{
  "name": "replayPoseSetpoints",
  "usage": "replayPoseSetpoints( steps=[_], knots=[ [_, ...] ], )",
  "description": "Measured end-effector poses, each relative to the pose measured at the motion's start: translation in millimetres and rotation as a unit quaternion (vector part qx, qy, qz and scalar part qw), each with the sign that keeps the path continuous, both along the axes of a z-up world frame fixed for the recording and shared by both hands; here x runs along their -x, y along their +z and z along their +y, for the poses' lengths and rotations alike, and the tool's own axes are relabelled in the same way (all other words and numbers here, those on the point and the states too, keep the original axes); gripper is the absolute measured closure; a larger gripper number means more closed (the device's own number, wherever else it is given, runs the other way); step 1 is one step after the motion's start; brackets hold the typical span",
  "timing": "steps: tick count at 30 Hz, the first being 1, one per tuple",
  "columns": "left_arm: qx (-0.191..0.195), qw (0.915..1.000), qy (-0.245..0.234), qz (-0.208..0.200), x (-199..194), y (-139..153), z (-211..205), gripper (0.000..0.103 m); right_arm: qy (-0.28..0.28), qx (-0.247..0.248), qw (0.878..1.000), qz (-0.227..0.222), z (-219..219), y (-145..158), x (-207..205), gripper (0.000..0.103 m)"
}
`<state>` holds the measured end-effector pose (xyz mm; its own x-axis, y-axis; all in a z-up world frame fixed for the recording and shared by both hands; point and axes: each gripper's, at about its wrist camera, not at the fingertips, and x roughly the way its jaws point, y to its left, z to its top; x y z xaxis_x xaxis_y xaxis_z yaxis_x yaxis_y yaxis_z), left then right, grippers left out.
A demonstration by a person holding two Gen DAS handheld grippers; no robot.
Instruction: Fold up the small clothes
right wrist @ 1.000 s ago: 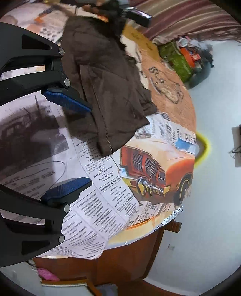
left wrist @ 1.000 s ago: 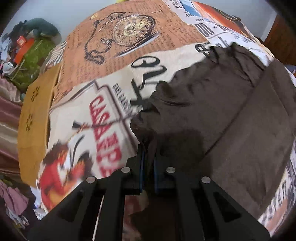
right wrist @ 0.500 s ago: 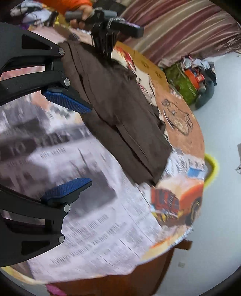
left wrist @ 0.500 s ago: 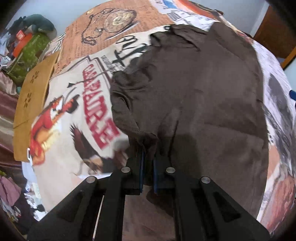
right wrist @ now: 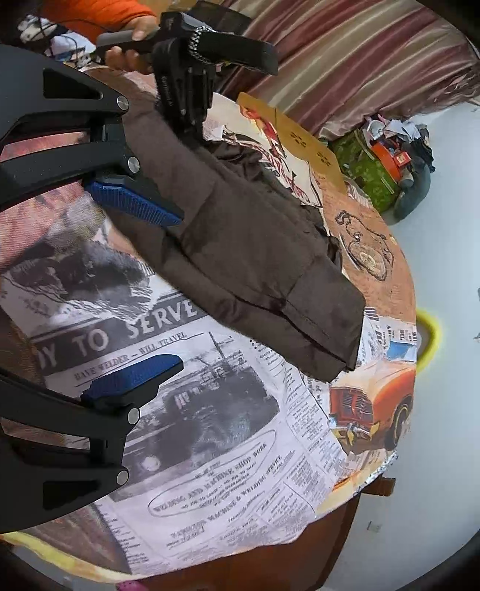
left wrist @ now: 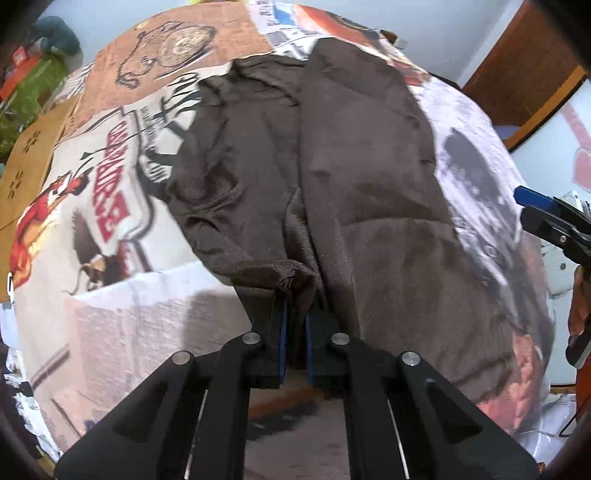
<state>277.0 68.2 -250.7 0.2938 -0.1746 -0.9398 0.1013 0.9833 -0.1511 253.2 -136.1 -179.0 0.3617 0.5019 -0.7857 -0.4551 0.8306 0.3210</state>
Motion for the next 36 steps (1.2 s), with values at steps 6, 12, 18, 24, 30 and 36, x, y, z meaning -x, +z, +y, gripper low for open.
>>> replayPoseSetpoints(
  steps=[6, 12, 18, 24, 30, 36],
  knots=[
    [-0.020, 0.9993, -0.015, -0.026, 15, 17, -26, 0.096, -0.008, 0.009, 1.000, -0.012, -9, 5, 14, 0.034],
    [-0.067, 0.9957, -0.024, -0.060, 26, 37, -25, 0.086, -0.004, 0.031, 0.999, 0.007, -13, -11, 24, 0.034],
    [-0.086, 0.9905, -0.024, -0.104, 50, 57, -24, 0.035, 0.020, 0.050, 0.998, 0.010, -8, -20, 40, 0.034],
    [-0.121, 0.9847, -0.055, -0.113, 73, 52, -39, 0.020, 0.040, 0.054, 0.998, 0.011, 4, -29, 53, 0.034],
    [-0.140, 0.9808, -0.084, -0.107, 80, 40, -53, 0.015, 0.042, 0.051, 0.998, 0.023, 8, -34, 52, 0.034],
    [-0.125, 0.9820, -0.095, -0.105, 71, 34, -70, 0.015, 0.044, 0.047, 0.997, 0.032, 7, -38, 51, 0.034]
  ],
)
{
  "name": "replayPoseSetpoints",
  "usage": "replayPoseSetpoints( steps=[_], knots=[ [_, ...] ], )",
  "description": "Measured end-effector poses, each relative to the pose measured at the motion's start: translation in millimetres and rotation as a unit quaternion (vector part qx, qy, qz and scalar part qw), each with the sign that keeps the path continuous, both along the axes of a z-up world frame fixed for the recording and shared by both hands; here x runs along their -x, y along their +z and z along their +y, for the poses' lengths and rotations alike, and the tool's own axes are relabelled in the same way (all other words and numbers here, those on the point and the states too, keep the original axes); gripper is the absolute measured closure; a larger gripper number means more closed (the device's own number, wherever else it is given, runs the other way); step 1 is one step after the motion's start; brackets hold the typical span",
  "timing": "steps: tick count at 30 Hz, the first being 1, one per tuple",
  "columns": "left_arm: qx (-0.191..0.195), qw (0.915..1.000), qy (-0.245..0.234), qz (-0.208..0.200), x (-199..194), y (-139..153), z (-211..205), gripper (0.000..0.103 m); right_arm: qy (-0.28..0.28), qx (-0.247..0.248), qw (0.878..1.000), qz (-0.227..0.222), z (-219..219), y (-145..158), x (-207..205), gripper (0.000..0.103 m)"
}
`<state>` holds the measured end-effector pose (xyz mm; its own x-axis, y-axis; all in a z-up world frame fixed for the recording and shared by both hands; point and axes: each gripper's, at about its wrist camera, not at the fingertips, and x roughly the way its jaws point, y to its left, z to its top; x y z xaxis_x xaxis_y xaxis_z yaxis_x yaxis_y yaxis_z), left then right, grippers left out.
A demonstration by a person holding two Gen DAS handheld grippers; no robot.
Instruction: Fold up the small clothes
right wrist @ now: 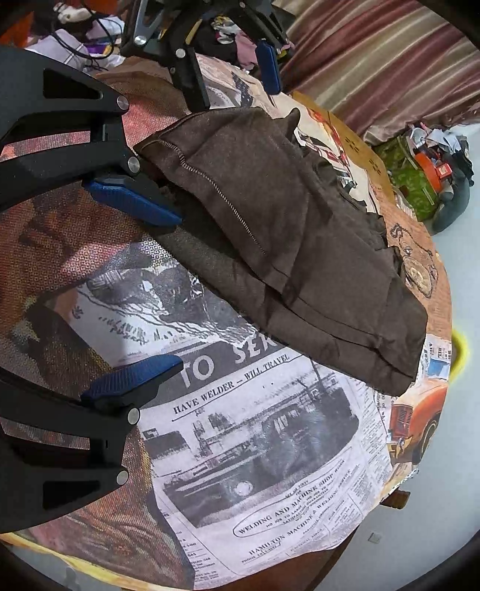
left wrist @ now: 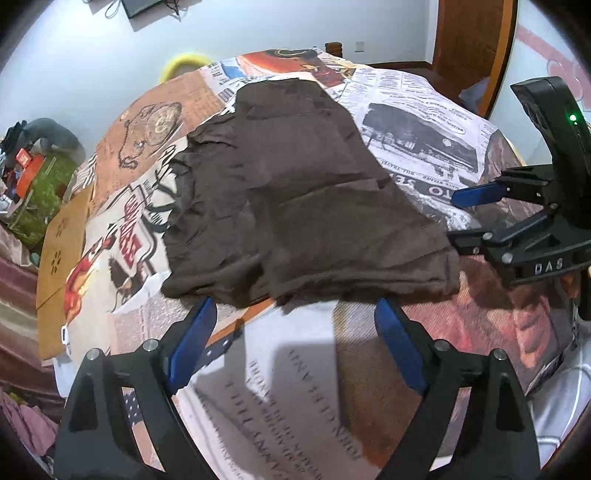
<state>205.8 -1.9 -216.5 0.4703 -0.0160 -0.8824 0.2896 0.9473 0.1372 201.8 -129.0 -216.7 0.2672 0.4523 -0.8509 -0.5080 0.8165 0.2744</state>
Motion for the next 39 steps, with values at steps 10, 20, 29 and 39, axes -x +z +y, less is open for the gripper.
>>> replayPoseSetpoints(
  steps=[10, 20, 29, 39],
  knots=[
    [0.045, 0.9971, -0.039, -0.048, -17, 8, -18, 0.034, 0.002, -0.008, 1.000, 0.004, -1, -1, 1, 0.034],
    [0.085, 0.9963, 0.011, -0.005, -43, -2, -4, 0.097, 0.004, -0.013, 1.000, 0.005, -2, -2, -1, 0.034],
    [0.154, 0.9750, 0.160, 0.004, -46, 0, 89, 0.097, 0.005, -0.012, 1.000, 0.004, -2, -1, 0, 0.034],
    [0.150, 0.9642, 0.218, 0.025, -18, -27, 133, 0.091, 0.008, -0.008, 1.000, 0.004, 2, -1, -1, 0.034]
  ],
)
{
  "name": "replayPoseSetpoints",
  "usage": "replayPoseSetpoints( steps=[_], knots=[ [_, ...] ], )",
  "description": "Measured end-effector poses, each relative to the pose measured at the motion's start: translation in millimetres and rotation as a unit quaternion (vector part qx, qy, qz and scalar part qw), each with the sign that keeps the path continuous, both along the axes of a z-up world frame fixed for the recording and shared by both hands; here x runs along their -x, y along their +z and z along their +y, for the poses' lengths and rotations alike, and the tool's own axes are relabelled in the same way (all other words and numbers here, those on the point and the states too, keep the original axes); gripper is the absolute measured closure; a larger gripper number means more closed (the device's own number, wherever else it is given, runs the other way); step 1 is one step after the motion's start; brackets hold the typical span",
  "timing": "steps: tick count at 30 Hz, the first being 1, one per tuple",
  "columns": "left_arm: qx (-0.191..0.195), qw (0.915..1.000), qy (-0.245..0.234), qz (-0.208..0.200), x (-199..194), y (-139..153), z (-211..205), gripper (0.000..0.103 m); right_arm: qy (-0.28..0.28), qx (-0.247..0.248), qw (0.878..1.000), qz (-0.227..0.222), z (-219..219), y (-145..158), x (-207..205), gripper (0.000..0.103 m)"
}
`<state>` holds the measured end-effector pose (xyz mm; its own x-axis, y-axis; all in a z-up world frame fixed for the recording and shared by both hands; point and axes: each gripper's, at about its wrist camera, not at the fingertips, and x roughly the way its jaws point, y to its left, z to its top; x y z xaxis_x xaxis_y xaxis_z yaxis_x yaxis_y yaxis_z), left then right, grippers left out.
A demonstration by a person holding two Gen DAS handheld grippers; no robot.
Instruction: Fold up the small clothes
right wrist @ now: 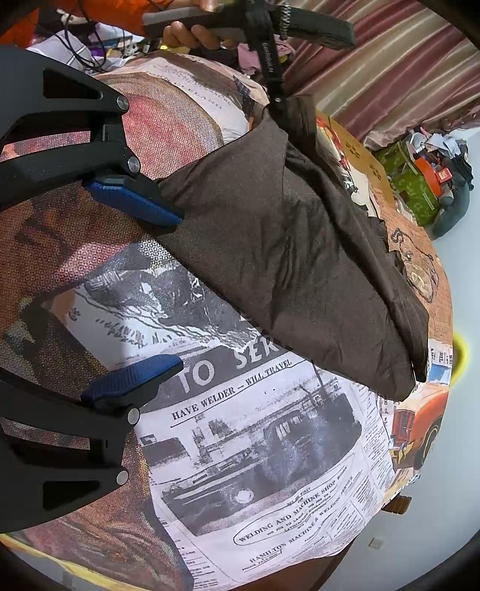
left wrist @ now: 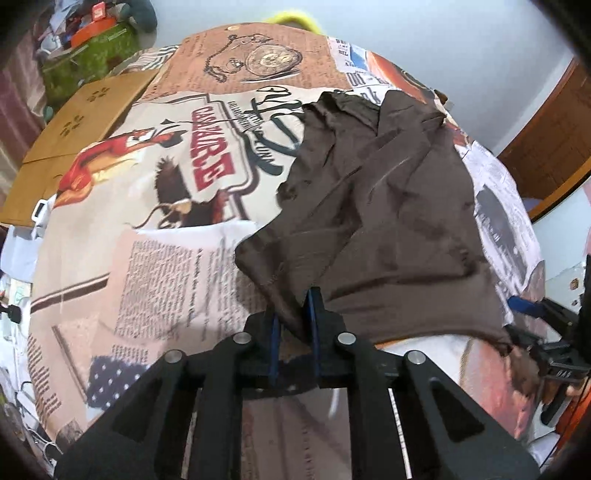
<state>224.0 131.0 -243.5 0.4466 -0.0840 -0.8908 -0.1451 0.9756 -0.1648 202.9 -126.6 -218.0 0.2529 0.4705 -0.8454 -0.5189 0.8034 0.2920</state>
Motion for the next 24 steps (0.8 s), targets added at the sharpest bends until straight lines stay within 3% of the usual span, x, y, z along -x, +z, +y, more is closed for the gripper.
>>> replayPoseSetpoints(
  steps=[5, 7, 9, 11, 18, 24],
  knots=[
    [-0.014, 0.9998, -0.011, -0.004, 5, 10, 3, 0.086, 0.000, 0.000, 1.000, 0.003, 0, 0, -2, 0.034],
    [-0.025, 0.9995, -0.012, -0.011, 4, 20, 5, 0.076, 0.000, 0.001, 1.000, 0.003, -1, 2, -3, 0.034],
    [-0.038, 0.9988, -0.012, -0.027, 1, 33, 6, 0.058, -0.004, 0.002, 1.000, -0.003, -4, 6, -6, 0.034],
    [-0.054, 0.9974, -0.011, -0.046, -5, 48, 6, 0.048, -0.009, -0.002, 1.000, -0.013, -7, 13, -10, 0.034],
    [-0.076, 0.9940, -0.041, -0.067, -52, 72, -11, 0.043, -0.038, -0.025, 0.998, -0.053, -15, 36, -37, 0.034],
    [-0.096, 0.9881, -0.111, -0.046, -113, 55, -58, 0.043, -0.044, -0.007, 0.996, -0.074, -8, 34, -66, 0.034]
  ],
)
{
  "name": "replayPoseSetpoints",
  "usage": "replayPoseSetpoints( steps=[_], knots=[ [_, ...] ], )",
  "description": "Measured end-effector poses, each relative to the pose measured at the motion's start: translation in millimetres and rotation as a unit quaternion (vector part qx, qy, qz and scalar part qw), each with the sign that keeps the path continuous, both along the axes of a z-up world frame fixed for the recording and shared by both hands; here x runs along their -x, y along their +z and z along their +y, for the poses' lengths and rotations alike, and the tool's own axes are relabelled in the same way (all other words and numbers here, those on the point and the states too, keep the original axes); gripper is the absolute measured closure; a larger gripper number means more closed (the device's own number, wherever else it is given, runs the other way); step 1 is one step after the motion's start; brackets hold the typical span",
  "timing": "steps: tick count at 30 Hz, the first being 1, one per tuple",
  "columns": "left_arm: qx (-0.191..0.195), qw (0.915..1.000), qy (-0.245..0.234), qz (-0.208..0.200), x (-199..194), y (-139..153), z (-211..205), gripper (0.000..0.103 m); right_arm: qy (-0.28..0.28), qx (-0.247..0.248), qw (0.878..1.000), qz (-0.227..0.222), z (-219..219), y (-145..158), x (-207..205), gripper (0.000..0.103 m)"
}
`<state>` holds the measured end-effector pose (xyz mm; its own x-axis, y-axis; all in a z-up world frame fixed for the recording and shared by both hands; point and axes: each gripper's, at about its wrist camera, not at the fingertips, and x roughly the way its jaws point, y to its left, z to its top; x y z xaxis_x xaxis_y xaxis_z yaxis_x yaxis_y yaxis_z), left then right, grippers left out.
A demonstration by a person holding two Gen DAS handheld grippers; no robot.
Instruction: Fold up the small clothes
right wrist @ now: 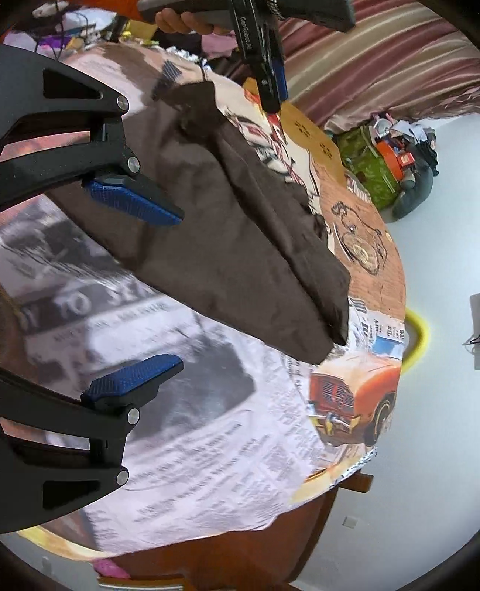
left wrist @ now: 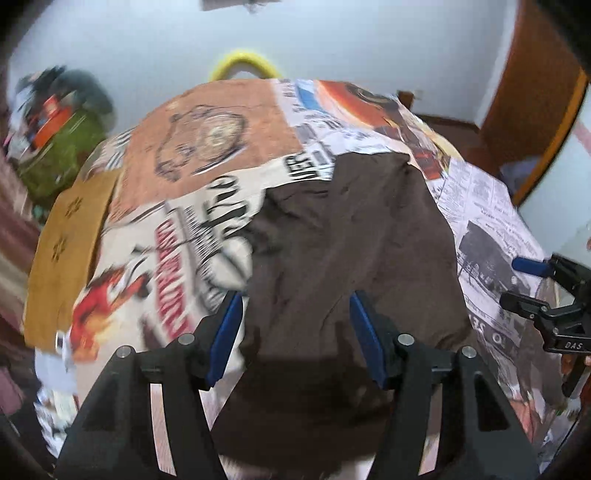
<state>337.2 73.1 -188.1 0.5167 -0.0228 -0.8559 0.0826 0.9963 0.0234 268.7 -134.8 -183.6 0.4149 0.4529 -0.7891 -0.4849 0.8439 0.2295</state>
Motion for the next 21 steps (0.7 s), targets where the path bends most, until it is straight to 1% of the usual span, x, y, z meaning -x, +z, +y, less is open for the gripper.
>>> replayPoseSetpoints(
  steps=[8, 12, 14, 16, 17, 18, 19, 20, 21],
  knots=[
    [-0.025, 0.9969, -0.073, 0.017, -74, -34, -58, 0.043, 0.003, 0.038, 0.999, -0.024, 5, -13, -40, 0.034],
    [-0.030, 0.9936, -0.108, 0.017, -97, -51, -73, 0.043, 0.010, 0.051, 0.998, -0.037, 9, -19, -56, 0.034],
    [-0.028, 0.9928, -0.115, 0.018, -104, -59, -75, 0.043, 0.013, 0.053, 0.998, -0.033, 11, -25, -64, 0.034],
    [-0.007, 0.9923, -0.121, 0.025, -111, -66, -73, 0.052, 0.016, 0.057, 0.998, -0.025, 13, -32, -67, 0.034],
    [0.009, 0.9921, -0.123, 0.026, -112, -66, -72, 0.065, 0.020, 0.063, 0.997, -0.026, 14, -36, -67, 0.034],
    [0.017, 0.9918, -0.124, 0.027, -113, -67, -71, 0.080, 0.026, 0.070, 0.997, -0.034, 16, -37, -65, 0.033],
    [0.024, 0.9919, -0.122, 0.025, -113, -66, -70, 0.089, 0.032, 0.079, 0.995, -0.043, 19, -38, -62, 0.031],
    [0.028, 0.9920, -0.120, 0.025, -113, -65, -70, 0.095, 0.039, 0.091, 0.994, -0.052, 22, -40, -59, 0.031],
    [0.031, 0.9923, -0.118, 0.024, -113, -64, -69, 0.095, 0.043, 0.100, 0.992, -0.059, 24, -40, -58, 0.031]
  ],
)
